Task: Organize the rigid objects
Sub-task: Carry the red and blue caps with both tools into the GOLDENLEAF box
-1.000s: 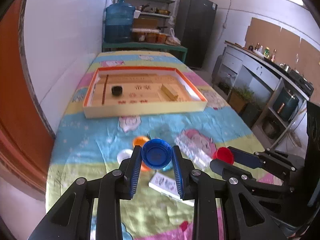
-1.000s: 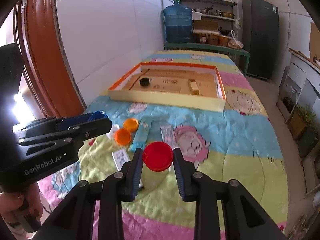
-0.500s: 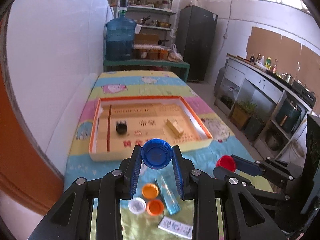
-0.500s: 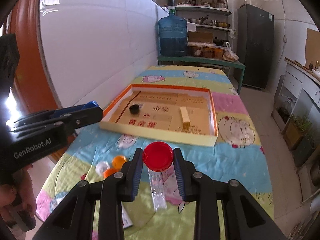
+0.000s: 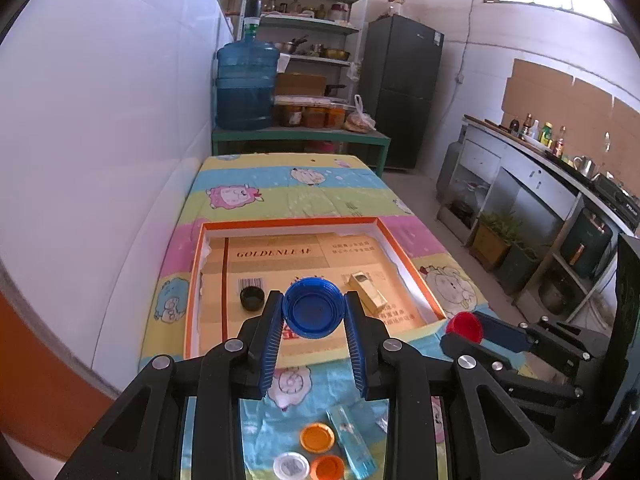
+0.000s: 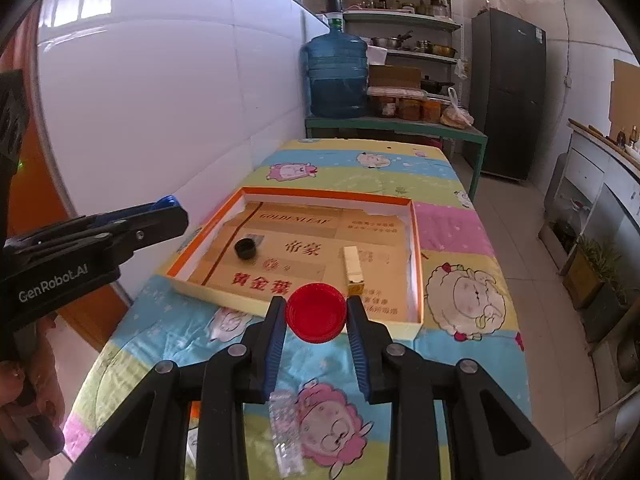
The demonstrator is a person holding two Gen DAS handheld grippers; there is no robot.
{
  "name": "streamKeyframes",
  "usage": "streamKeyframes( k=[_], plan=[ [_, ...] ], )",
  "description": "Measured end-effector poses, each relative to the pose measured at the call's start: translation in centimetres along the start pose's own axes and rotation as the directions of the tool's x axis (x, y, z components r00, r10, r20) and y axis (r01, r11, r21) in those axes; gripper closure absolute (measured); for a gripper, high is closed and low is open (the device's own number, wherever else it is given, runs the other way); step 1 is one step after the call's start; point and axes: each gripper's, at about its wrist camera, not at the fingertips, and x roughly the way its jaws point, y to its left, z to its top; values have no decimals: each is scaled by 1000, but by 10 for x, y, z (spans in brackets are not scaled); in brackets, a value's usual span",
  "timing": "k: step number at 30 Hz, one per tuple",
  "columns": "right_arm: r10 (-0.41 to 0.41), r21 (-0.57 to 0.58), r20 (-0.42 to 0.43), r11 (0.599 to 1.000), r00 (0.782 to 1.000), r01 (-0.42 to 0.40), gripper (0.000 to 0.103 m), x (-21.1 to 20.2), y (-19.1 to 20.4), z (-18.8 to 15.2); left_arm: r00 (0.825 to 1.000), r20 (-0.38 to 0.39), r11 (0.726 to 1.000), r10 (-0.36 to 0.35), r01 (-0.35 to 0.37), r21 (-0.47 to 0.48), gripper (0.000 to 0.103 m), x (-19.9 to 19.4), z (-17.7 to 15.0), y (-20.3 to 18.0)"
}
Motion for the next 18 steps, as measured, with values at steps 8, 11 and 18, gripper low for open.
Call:
streamKeyframes(
  k=[8, 11, 18],
  plan=[
    [-2, 21, -10, 1000, 1000, 3, 72, 25, -19, 14, 1000, -26, 999, 0, -1, -44, 72, 32, 10, 16],
    [-3, 31, -13, 1000, 1000, 3, 72, 34, -24, 18, 999, -34, 999, -1, -1, -44, 72, 46, 14, 15],
    [-13, 45, -38, 999, 999, 15, 72, 60, -44, 27, 997, -75, 1000, -17, 15, -27, 72, 81, 15, 1]
  ],
)
